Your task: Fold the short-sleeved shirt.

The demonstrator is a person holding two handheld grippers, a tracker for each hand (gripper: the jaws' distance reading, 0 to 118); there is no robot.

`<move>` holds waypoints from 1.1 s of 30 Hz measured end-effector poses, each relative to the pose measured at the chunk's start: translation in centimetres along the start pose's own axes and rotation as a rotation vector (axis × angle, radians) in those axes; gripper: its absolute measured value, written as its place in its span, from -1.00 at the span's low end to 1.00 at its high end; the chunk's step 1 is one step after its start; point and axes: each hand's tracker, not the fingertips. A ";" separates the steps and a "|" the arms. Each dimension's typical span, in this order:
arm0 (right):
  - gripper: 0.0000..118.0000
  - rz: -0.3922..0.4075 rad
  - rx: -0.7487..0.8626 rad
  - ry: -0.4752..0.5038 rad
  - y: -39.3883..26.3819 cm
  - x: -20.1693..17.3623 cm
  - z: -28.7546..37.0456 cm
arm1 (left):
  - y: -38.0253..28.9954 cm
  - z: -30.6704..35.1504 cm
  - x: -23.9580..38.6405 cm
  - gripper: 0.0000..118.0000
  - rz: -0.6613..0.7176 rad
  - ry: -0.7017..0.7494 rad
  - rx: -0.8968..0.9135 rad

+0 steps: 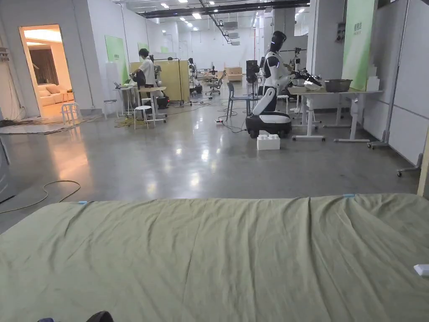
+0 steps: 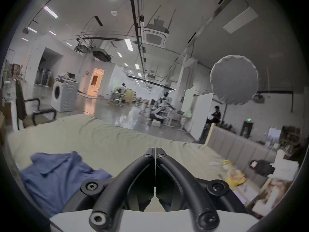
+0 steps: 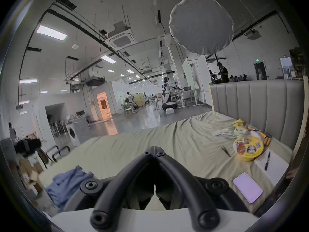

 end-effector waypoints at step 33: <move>-0.99 0.227 0.026 0.068 -0.3 -2.8 0.3 | 0.6 0.9 -2.8 -1.00 -0.127 -0.049 -0.041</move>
